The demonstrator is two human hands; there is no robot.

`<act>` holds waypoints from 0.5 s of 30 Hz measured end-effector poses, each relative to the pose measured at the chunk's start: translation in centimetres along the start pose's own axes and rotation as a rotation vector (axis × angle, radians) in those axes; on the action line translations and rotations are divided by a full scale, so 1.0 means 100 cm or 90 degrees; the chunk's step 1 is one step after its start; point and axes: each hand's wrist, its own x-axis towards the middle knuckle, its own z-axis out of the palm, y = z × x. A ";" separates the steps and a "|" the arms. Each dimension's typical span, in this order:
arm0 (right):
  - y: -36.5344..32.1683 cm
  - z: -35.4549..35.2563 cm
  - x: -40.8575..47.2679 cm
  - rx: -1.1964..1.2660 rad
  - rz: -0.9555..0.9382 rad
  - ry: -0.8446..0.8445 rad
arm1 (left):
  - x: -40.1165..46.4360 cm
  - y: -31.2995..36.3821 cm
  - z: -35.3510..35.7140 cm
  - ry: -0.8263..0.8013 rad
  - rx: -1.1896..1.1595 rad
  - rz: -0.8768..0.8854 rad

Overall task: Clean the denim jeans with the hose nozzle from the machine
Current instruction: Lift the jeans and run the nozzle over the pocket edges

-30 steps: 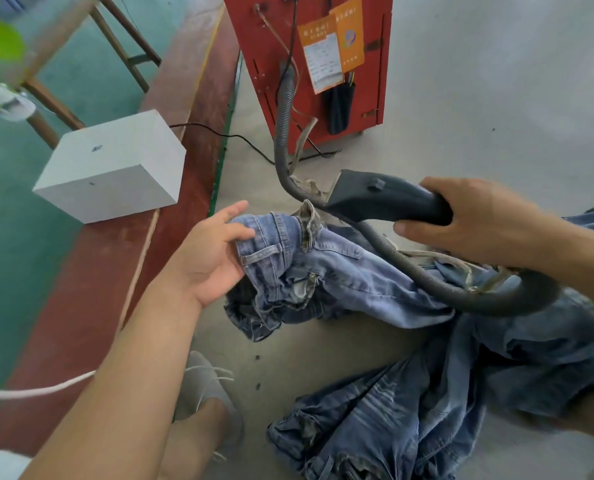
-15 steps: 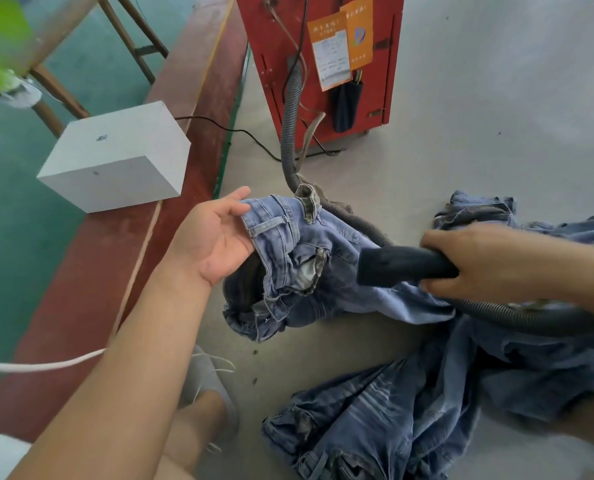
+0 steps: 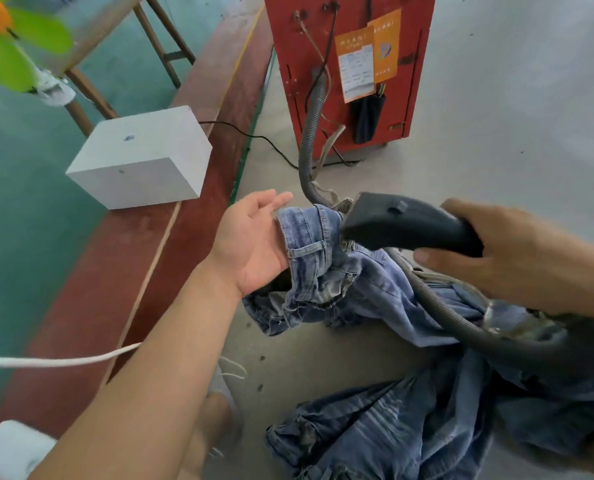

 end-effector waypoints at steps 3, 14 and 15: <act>-0.015 0.022 0.001 -0.042 -0.007 -0.084 | 0.005 -0.012 0.007 -0.013 -0.017 -0.016; 0.004 -0.001 0.020 0.130 0.104 0.029 | 0.006 -0.020 0.011 0.008 -0.057 -0.037; 0.002 0.001 0.014 0.101 0.082 -0.013 | 0.008 -0.020 0.010 0.017 -0.089 -0.027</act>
